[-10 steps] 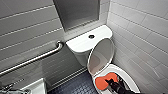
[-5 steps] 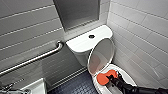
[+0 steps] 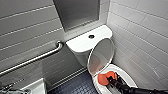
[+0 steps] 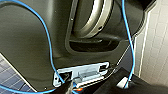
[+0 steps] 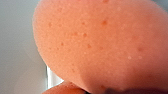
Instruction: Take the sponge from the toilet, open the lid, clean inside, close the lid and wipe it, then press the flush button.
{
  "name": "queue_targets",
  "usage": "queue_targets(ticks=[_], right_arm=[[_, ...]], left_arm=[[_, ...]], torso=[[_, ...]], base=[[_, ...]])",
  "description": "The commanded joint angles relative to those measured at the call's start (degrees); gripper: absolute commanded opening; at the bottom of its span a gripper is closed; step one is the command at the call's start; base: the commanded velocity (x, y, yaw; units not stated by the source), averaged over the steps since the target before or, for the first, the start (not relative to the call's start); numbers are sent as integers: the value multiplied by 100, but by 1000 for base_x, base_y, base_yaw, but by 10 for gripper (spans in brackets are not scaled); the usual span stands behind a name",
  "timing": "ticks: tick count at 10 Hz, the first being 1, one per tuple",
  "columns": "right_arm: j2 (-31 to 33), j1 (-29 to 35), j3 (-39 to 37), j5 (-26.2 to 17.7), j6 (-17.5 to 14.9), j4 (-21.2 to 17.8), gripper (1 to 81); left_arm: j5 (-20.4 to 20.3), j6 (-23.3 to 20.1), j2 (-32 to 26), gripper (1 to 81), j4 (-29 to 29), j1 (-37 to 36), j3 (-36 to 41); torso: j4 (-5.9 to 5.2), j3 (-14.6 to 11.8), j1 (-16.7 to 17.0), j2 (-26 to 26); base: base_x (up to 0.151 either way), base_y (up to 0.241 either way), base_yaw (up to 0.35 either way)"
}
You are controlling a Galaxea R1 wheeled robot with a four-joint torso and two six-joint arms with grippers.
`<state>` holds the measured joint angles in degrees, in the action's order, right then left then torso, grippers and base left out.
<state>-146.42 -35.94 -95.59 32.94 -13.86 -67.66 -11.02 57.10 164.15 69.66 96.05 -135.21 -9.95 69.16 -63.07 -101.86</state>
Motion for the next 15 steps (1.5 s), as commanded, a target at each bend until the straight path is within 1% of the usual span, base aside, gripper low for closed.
queue_targets(ticks=[1,5,7,10,11,13,15], right_arm=[[242,-67,1043,-692,50,33,10],[286,-226,1122,-692,41,51,10],[427,-419,1272,-692,33,60,10],[829,-779,1639,-684,33,217,10],[989,-893,1816,-622,33,262,10],[1314,-1078,2212,-358,33,376,10],[1655,-1315,2570,-227,33,428,10]], left_arm=[[223,-15,-39,811,66,288,20],[214,-15,-66,811,66,288,20],[214,-15,-48,811,66,288,20],[180,-23,-39,811,109,279,20],[179,-24,-39,811,118,270,20],[144,-24,-31,811,127,261,20],[83,-32,-57,811,136,261,20]], torso=[[0,0,0,0],[0,0,0,0],[0,0,0,0],[0,0,0,0],[0,0,0,0],[0,-2,0,0],[0,0,0,0]], base=[[0,0,0],[0,0,0],[0,0,0],[0,0,0],[0,0,0],[0,0,0],[0,0,0]])
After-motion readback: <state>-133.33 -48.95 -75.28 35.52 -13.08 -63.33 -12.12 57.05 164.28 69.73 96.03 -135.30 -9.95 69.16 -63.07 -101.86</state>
